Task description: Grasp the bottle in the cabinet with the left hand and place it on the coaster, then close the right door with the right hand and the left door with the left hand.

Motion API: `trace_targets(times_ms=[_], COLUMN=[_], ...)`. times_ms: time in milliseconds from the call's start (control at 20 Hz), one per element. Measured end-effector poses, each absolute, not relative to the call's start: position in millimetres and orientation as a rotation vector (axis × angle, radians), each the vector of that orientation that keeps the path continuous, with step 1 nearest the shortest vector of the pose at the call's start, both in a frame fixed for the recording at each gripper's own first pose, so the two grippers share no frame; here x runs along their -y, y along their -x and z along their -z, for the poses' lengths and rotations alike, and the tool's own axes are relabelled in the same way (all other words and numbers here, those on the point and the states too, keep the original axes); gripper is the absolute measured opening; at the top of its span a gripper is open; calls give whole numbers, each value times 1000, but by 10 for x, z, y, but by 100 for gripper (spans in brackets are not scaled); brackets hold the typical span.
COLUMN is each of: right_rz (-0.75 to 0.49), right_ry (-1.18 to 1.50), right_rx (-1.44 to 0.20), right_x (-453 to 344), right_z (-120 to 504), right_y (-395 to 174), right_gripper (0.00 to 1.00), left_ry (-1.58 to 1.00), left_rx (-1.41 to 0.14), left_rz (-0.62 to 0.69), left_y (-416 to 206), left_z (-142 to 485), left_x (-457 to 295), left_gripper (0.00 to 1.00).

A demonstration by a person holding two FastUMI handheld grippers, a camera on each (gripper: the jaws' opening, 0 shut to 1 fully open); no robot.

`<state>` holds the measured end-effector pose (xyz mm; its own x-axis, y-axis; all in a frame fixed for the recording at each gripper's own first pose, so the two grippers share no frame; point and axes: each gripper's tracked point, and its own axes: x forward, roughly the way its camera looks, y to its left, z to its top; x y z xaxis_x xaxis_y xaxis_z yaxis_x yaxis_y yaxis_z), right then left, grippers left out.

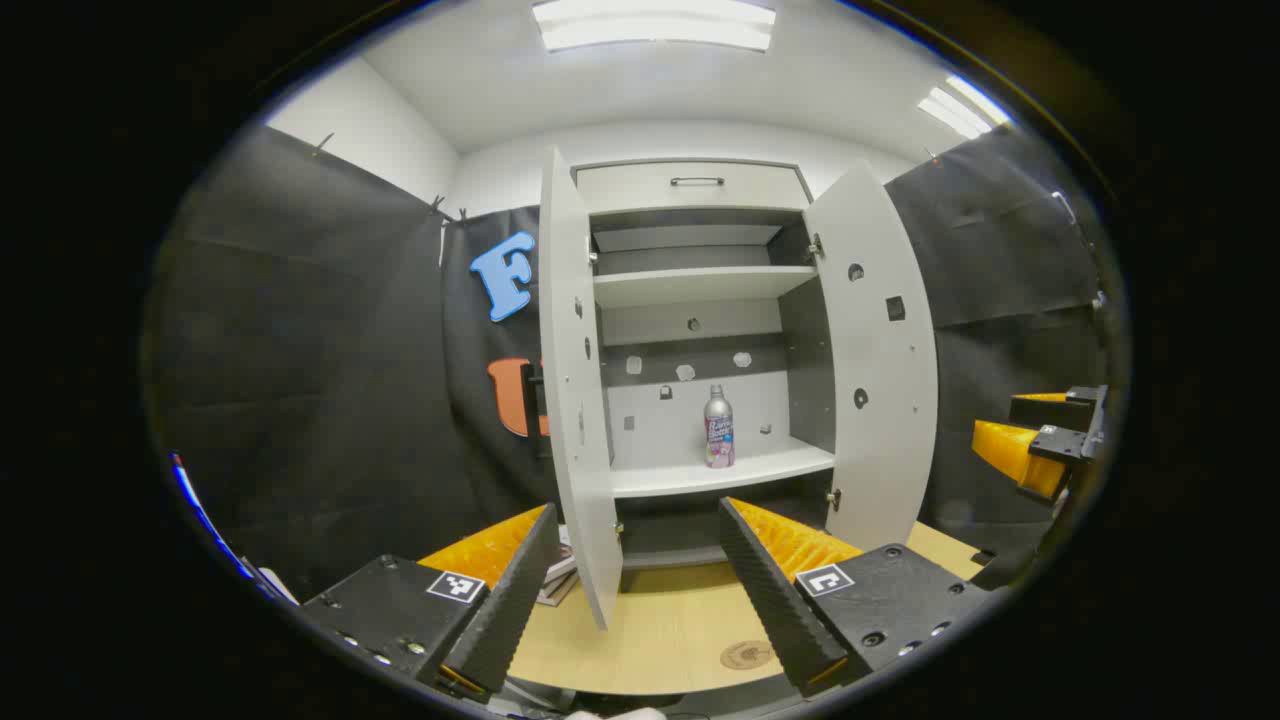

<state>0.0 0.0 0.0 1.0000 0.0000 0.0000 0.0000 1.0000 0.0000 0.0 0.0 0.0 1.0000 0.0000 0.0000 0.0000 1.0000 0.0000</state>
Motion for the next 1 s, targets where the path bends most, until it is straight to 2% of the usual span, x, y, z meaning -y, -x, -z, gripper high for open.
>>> trace_targets(times_ms=[400, 1000], right_rz=[17, -60], right_ry=[-3, -15], right_rx=[5, -14], right_x=[158, 379], right_z=[-37, 28], right_y=[-58, -369], right_gripper=[99, 99], left_ry=[11, -8], left_rx=[1, -22], left_rz=[18, -23], left_y=[-154, -558], left_z=[18, 34], left_x=[117, 447], left_gripper=[98, 98])
